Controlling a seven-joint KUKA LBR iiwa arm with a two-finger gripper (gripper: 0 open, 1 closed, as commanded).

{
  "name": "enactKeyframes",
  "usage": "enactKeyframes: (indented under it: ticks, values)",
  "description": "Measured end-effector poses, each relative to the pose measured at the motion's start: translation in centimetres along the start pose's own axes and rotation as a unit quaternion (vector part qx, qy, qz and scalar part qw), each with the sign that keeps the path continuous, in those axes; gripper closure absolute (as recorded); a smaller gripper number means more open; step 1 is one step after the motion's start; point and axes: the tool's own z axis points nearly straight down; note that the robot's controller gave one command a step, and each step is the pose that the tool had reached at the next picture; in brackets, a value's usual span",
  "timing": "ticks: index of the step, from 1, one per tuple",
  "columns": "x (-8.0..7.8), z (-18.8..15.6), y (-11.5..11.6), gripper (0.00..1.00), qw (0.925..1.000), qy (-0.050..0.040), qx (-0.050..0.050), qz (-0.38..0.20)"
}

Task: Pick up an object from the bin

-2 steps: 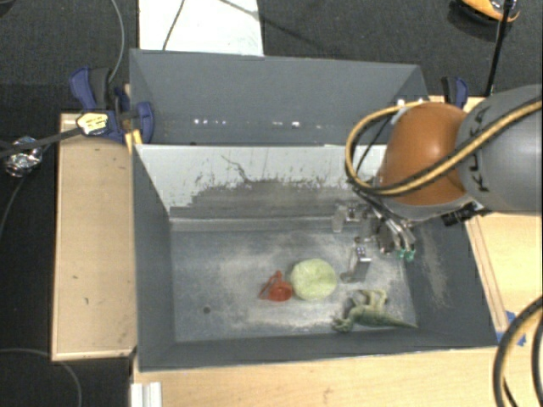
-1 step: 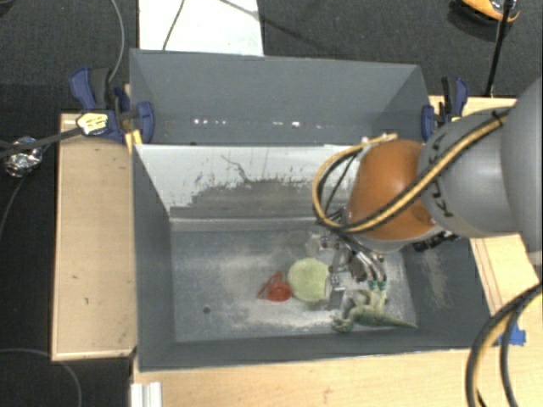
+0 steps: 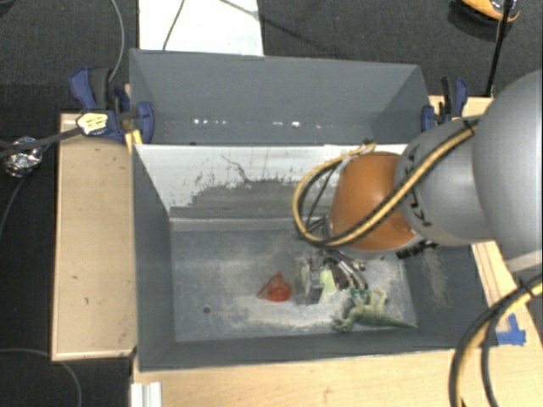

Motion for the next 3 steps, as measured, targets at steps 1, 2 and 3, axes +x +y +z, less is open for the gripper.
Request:
enactKeyframes:
  ticks: [1,2,3]
  values:
    - [-0.3,-0.4,-0.7,1.00,1.0000,-0.0009,0.001,0.000]
    - [0.4,-4.4,0.0,1.00,1.0000,0.0046,0.001,-0.009]
    - [2.6,-1.5,8.5,0.00,0.9944,-0.0002,0.001,-0.106]
